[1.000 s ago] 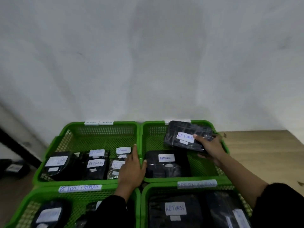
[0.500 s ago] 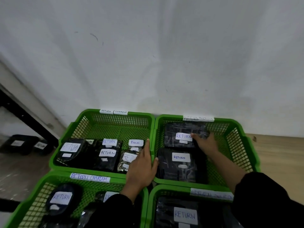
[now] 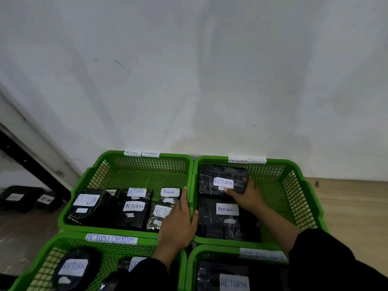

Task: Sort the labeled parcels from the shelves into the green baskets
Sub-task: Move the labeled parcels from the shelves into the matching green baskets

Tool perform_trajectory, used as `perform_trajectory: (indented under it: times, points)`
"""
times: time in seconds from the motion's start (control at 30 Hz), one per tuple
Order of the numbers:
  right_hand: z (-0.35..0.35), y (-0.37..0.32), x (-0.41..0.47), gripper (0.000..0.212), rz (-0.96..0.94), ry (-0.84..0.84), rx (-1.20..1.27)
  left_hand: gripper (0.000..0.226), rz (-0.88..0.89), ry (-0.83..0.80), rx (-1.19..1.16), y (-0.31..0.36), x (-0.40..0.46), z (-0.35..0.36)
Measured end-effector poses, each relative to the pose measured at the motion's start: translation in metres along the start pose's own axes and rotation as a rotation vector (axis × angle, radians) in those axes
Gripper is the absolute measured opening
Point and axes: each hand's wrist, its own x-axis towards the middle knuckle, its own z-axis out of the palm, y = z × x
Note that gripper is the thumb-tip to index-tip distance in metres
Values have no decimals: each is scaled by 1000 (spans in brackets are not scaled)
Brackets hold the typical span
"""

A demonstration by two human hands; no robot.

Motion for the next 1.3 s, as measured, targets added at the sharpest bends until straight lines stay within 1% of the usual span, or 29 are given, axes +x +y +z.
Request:
perform_trajectory:
  times: [0.03, 0.1, 0.2, 0.27, 0.33, 0.43, 0.5, 0.6, 0.7, 0.8, 0.97, 1.03, 1.13, 1.3]
  points:
    - [-6, 3, 0, 120, -11, -24, 63, 73, 1, 0, -1, 0, 0, 0]
    - [-16, 6, -10, 104, -36, -43, 53, 73, -5, -5, -3, -1, 1, 1]
    - [-22, 6, -35, 105, -56, 37, -83, 73, -8, -4, -9, 0, 0, 0]
    - [-24, 3, -50, 101, -93, 70, -138, 74, -9, 1, -13, 0, -1, 0]
    - [-27, -3, -65, 94, -133, 84, -192, 76, -11, -30, -50, -2, -1, -2]
    - [-35, -15, -90, 91, -215, 111, -265, 76, -43, -120, -258, -4, 0, -11]
    - [-41, -27, -109, 88, -265, 140, -298, 71, -60, -112, -403, -3, -2, -25]
    - [-47, -48, -141, 84, -331, 214, -281, 64, -32, -68, -479, -2, -9, -54]
    - [-43, -70, -179, 81, -369, 291, -199, 57, 35, -53, -524, -10, -21, -94]
    - [-30, -89, -219, 76, -402, 349, -122, 48, 78, -23, -540, -26, -33, -133]
    - [12, -109, -285, 67, -438, 435, -50, 35, 159, 20, -572, -63, -70, -183]
    - [33, -113, -310, 65, -435, 447, -13, 32, 185, 25, -566, -78, -92, -198]
    - [61, -117, -345, 63, -420, 466, -19, 28, 213, 35, -574, -98, -120, -214]
    - [93, -131, -394, 60, -435, 484, -36, 29, 234, 23, -605, -129, -165, -242]
